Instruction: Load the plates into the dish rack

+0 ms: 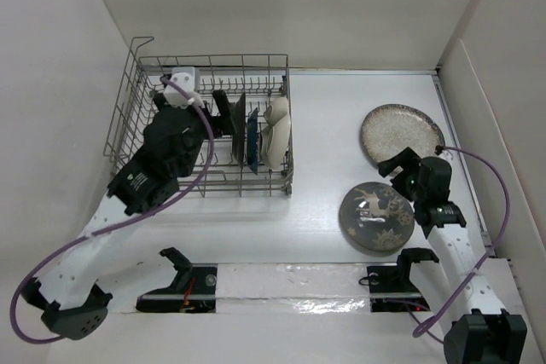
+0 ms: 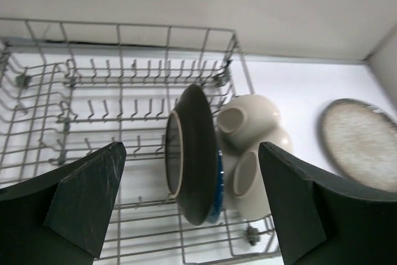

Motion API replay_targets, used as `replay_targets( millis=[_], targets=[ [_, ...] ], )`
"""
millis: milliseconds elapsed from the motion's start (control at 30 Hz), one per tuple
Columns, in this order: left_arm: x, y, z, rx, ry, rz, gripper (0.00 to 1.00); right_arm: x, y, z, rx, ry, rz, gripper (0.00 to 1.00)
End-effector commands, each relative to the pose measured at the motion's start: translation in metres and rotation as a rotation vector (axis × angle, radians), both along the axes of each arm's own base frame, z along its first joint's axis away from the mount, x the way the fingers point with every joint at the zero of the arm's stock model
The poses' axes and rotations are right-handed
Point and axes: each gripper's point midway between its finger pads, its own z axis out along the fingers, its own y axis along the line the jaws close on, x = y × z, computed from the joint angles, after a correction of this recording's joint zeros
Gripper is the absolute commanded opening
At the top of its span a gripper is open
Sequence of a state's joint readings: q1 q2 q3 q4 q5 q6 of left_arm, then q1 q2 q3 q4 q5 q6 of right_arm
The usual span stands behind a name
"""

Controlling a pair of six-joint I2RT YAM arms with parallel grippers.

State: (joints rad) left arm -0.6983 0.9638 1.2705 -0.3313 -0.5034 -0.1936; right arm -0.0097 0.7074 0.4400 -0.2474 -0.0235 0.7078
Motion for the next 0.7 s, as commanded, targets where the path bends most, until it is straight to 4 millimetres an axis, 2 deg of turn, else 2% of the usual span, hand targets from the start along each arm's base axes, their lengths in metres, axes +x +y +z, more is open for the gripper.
replay_targets(
  millis=[0, 33, 100, 133, 267, 367, 467, 600, 667],
  targets=[
    [-0.023, -0.004, 0.025, -0.115, -0.077, -0.103, 0.86, -0.01, -0.04, -0.014, -0.058, 0.083, -0.201, 0.91],
    [-0.025, -0.009, 0.017, -0.115, -0.067, -0.134, 0.86, -0.011, -0.049, -0.016, -0.065, 0.096, -0.242, 0.91],
    [-0.032, -0.014, 0.018, -0.142, -0.08, -0.183, 0.86, -0.014, -0.071, -0.02, -0.061, 0.107, -0.341, 0.91],
    [-0.034, -0.022, 0.006, -0.133, -0.059, -0.225, 0.86, -0.013, -0.076, -0.025, -0.038, 0.122, -0.356, 0.9],
    [-0.041, -0.029, -0.004, -0.139, -0.064, -0.279, 0.86, -0.026, -0.098, -0.048, 0.016, 0.217, -0.438, 0.89],
    [-0.05, -0.032, -0.001, -0.162, -0.079, -0.328, 0.86, -0.029, -0.098, -0.053, 0.043, 0.217, -0.471, 0.88],
    [-0.058, -0.034, 0.005, -0.185, -0.097, -0.366, 0.85, -0.036, -0.092, -0.069, 0.09, 0.27, -0.475, 0.89],
    [-0.068, -0.037, 0.012, -0.207, -0.122, -0.411, 0.85, -0.04, -0.078, -0.081, 0.16, 0.29, -0.448, 0.9],
    [-0.069, -0.036, 0.012, -0.208, -0.123, -0.413, 0.85, -0.047, -0.062, -0.092, 0.211, 0.31, -0.405, 0.89]
  ],
)
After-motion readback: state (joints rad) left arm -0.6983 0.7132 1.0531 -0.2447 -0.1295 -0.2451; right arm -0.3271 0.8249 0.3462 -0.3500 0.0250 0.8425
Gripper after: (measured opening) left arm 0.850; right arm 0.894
